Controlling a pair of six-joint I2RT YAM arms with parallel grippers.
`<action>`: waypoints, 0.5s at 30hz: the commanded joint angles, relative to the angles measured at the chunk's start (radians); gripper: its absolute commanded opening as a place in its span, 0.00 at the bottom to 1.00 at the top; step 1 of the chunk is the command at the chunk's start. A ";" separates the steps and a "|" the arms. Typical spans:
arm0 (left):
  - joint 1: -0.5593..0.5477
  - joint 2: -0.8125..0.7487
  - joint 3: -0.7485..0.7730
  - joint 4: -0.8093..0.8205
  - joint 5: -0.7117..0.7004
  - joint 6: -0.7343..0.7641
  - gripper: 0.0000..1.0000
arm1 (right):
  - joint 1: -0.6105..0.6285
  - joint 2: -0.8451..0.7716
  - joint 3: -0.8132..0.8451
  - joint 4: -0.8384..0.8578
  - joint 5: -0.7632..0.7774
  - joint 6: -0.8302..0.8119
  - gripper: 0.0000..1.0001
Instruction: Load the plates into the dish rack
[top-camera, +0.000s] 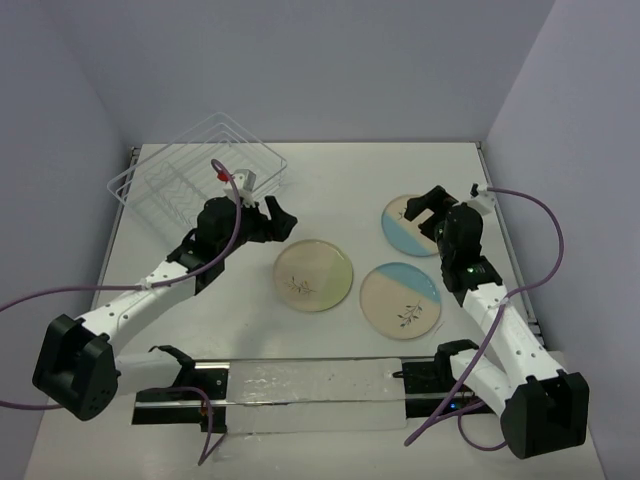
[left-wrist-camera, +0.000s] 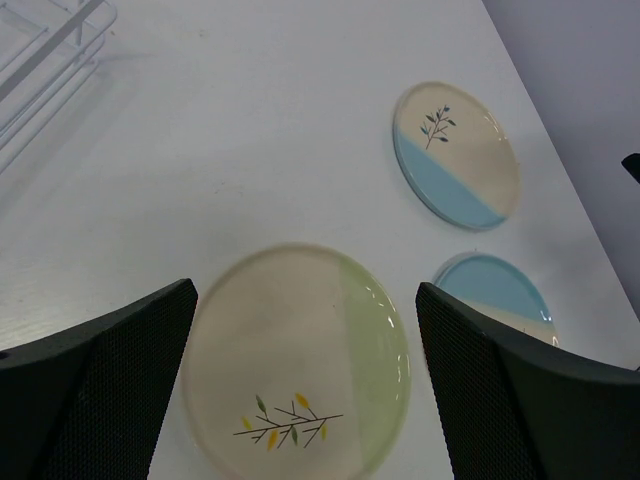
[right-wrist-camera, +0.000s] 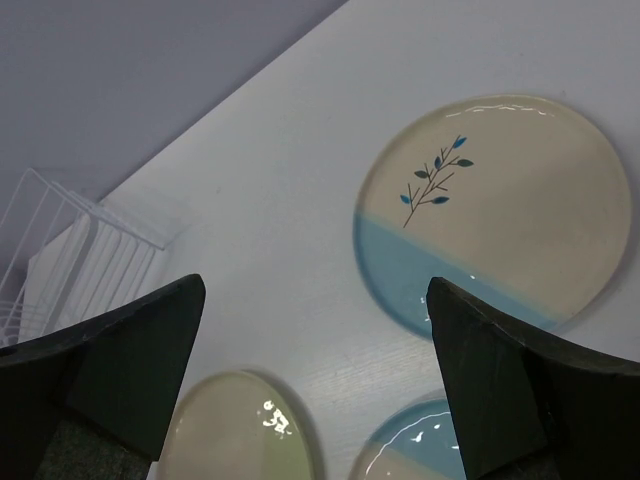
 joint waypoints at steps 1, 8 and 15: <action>-0.004 0.022 0.011 0.053 0.034 0.003 0.99 | 0.007 -0.033 -0.024 0.075 0.003 -0.005 1.00; -0.004 0.112 0.012 0.036 0.073 -0.033 0.99 | 0.007 0.023 -0.032 0.124 -0.139 -0.017 1.00; -0.005 0.201 0.004 -0.020 0.052 -0.085 0.99 | 0.131 0.168 0.057 0.025 -0.114 -0.059 1.00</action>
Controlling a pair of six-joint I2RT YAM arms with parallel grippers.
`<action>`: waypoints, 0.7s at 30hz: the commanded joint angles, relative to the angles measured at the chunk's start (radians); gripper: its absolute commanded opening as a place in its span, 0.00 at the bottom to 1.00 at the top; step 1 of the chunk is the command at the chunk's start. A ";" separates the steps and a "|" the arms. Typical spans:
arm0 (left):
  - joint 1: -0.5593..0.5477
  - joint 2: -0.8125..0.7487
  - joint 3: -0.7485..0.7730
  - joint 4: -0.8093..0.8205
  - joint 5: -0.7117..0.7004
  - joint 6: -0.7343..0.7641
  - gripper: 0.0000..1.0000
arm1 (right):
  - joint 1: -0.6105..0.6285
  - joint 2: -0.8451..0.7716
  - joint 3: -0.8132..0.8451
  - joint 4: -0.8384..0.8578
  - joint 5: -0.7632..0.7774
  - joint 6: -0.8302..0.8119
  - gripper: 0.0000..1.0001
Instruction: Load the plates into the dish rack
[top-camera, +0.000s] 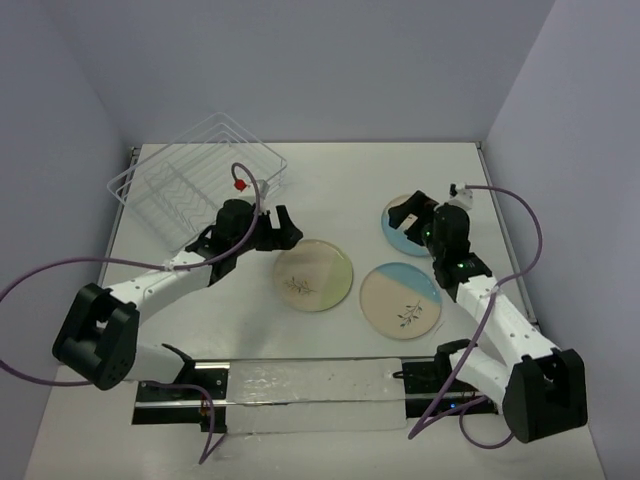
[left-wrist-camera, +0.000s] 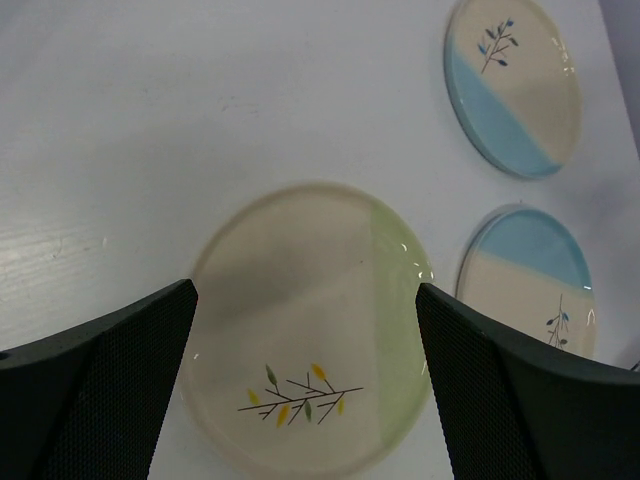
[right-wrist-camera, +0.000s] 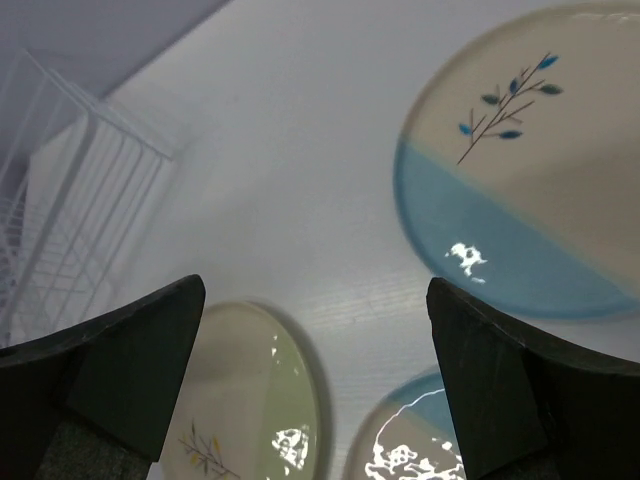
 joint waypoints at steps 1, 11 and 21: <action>-0.005 0.054 0.013 -0.028 -0.007 -0.048 0.99 | 0.125 0.124 0.107 -0.054 0.035 -0.045 1.00; -0.005 0.147 -0.048 -0.112 -0.073 -0.143 0.81 | 0.196 0.311 0.133 -0.096 -0.166 -0.033 1.00; 0.001 0.162 -0.132 -0.112 -0.080 -0.213 0.37 | 0.249 0.419 0.097 -0.084 -0.265 -0.012 1.00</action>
